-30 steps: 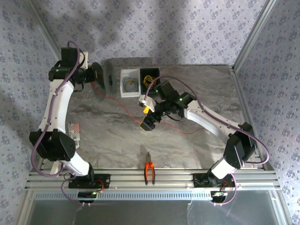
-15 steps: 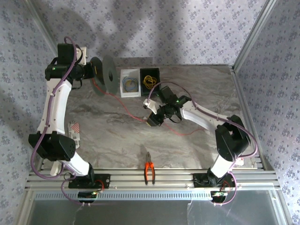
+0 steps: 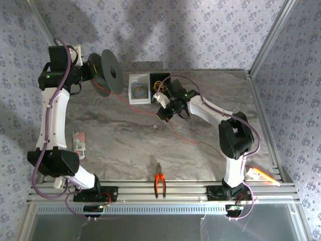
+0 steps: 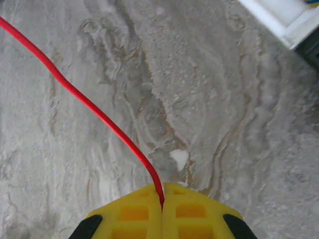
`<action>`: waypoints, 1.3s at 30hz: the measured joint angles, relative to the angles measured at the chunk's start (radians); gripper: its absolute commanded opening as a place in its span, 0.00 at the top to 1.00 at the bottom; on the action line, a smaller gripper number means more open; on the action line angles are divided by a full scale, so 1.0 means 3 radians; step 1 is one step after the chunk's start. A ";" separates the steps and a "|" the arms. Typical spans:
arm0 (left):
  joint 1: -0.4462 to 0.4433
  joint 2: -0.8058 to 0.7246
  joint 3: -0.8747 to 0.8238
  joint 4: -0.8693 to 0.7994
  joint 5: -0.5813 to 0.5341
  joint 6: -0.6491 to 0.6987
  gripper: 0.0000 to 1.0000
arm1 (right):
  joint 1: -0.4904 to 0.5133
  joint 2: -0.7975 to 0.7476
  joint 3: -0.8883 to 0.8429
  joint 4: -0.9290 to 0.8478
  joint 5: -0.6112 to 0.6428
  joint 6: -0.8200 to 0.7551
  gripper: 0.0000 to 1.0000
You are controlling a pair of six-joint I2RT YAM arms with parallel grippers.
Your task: Wrap the cables
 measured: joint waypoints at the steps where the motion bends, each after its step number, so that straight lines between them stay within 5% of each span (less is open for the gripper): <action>1: 0.0015 -0.0022 0.0000 0.0020 0.0033 -0.0013 1.00 | -0.0001 0.0061 0.0098 -0.0048 0.0025 -0.0005 1.00; 16: 0.0226 -0.0626 -0.0572 0.0287 0.1086 -0.0183 1.00 | -0.0173 0.1202 0.1982 -0.0882 0.0507 0.0024 1.00; 23: 0.0266 -0.0860 -0.0898 0.0122 0.1311 0.0173 1.00 | -0.0435 0.1516 0.3056 -0.1235 0.0510 0.0113 1.00; 31: -0.0352 -0.0768 -0.1019 -0.0203 0.0645 0.0754 1.00 | -0.0586 0.1526 0.3600 -0.1342 0.0345 0.0300 1.00; 39: -0.1136 -0.0036 -0.0843 -0.0337 -0.0439 0.0992 1.00 | -0.0420 0.1526 0.3904 -0.1343 0.0122 0.0548 1.00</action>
